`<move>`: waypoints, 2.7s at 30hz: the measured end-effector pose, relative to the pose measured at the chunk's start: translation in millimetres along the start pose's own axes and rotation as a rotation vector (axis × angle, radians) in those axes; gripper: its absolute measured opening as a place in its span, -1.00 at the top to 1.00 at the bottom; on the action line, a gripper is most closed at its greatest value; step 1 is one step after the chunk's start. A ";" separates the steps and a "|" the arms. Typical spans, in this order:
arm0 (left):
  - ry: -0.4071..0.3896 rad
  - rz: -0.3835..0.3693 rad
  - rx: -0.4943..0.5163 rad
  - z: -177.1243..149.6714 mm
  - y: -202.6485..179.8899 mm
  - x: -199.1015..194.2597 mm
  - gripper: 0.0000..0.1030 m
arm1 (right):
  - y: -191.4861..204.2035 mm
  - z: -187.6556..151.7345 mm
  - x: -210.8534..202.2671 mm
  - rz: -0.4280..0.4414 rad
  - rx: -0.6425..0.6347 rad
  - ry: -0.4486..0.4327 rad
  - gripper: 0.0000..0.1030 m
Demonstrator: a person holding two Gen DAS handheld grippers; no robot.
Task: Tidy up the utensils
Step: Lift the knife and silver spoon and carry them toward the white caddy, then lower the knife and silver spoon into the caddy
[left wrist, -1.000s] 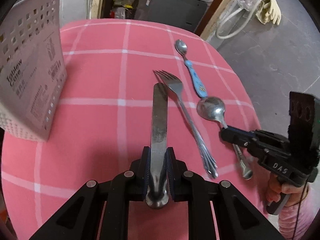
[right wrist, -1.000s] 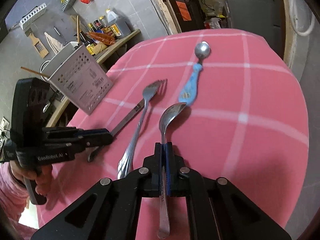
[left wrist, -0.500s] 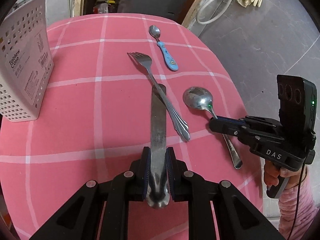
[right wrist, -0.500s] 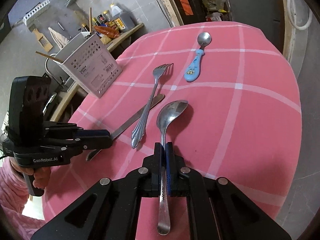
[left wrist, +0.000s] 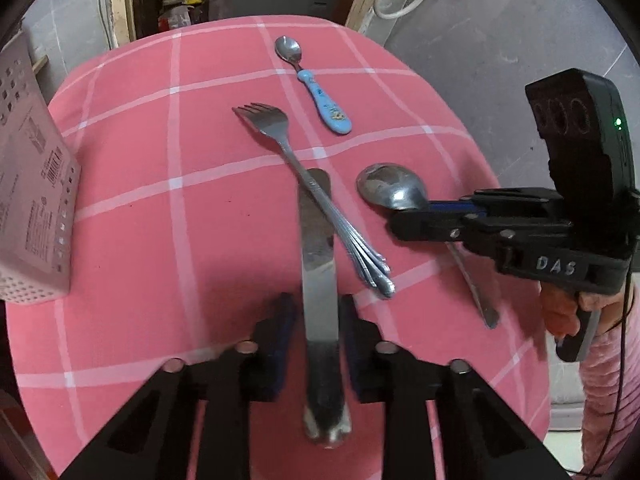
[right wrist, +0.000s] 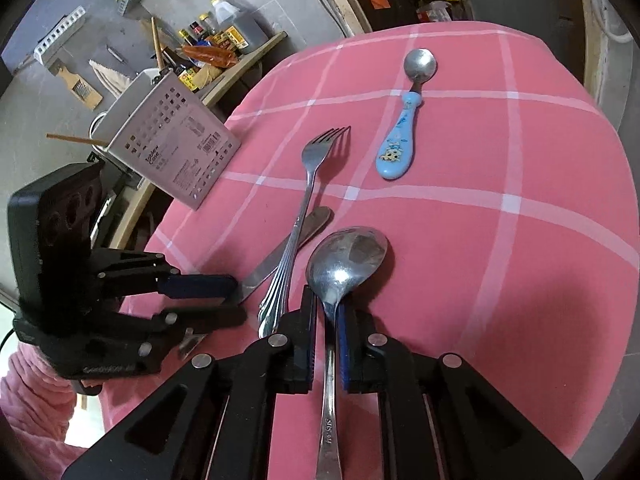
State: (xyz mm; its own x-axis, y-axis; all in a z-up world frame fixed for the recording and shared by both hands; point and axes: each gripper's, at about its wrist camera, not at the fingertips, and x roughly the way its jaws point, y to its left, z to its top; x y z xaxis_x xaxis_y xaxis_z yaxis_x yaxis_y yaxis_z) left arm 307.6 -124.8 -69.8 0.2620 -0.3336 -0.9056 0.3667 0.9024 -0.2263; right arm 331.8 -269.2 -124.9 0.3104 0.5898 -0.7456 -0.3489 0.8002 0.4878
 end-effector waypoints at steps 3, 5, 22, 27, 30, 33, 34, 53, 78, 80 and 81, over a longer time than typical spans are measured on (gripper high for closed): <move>0.015 -0.017 0.010 -1.1 3.5 -0.7 0.69 | -0.8 -3.1 -2.4 0.009 0.009 -0.011 0.88; 0.031 -0.027 0.000 0.3 4.4 -0.5 0.69 | -2.3 -4.9 -3.7 0.019 0.019 -0.014 0.89; -0.099 -0.416 -0.178 -62.7 20.7 -28.5 0.70 | -7.2 -34.9 -31.4 0.110 0.079 -0.207 0.96; -0.216 -0.482 -0.136 -70.1 7.2 -38.1 0.70 | 1.5 -40.9 -52.5 0.072 0.034 -0.329 0.96; -0.293 -0.487 -0.107 -70.0 3.1 -46.8 0.70 | 7.7 -41.4 -61.2 0.061 0.012 -0.371 0.96; -0.374 -0.479 -0.099 -70.2 1.9 -58.3 0.70 | 10.4 -42.1 -73.3 0.051 -0.005 -0.416 0.96; -0.402 -0.472 -0.098 -69.4 2.8 -62.9 0.70 | 12.8 -41.0 -78.4 0.049 -0.012 -0.445 0.96; -0.854 -0.198 -0.099 -39.3 35.9 -179.2 0.70 | 107.5 36.5 -131.1 0.138 -0.152 -0.797 0.96; -1.045 0.046 -0.196 -3.4 147.3 -222.8 0.69 | 219.1 119.4 -37.3 0.213 -0.288 -1.000 0.96; -1.067 0.032 -0.204 -4.0 153.7 -216.9 0.69 | 219.0 122.0 -27.4 0.198 -0.290 -1.005 0.96; -1.080 0.036 -0.205 -4.8 156.0 -213.2 0.69 | 218.2 123.0 -21.8 0.190 -0.295 -1.008 0.96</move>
State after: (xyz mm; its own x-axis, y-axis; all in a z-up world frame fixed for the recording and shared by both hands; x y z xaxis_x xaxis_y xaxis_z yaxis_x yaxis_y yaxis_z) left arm 304.7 88.4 86.3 0.9492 -0.2793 -0.1449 0.2144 0.9112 -0.3518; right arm 357.7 -94.1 53.6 0.7697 0.6277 0.1163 -0.6265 0.7076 0.3268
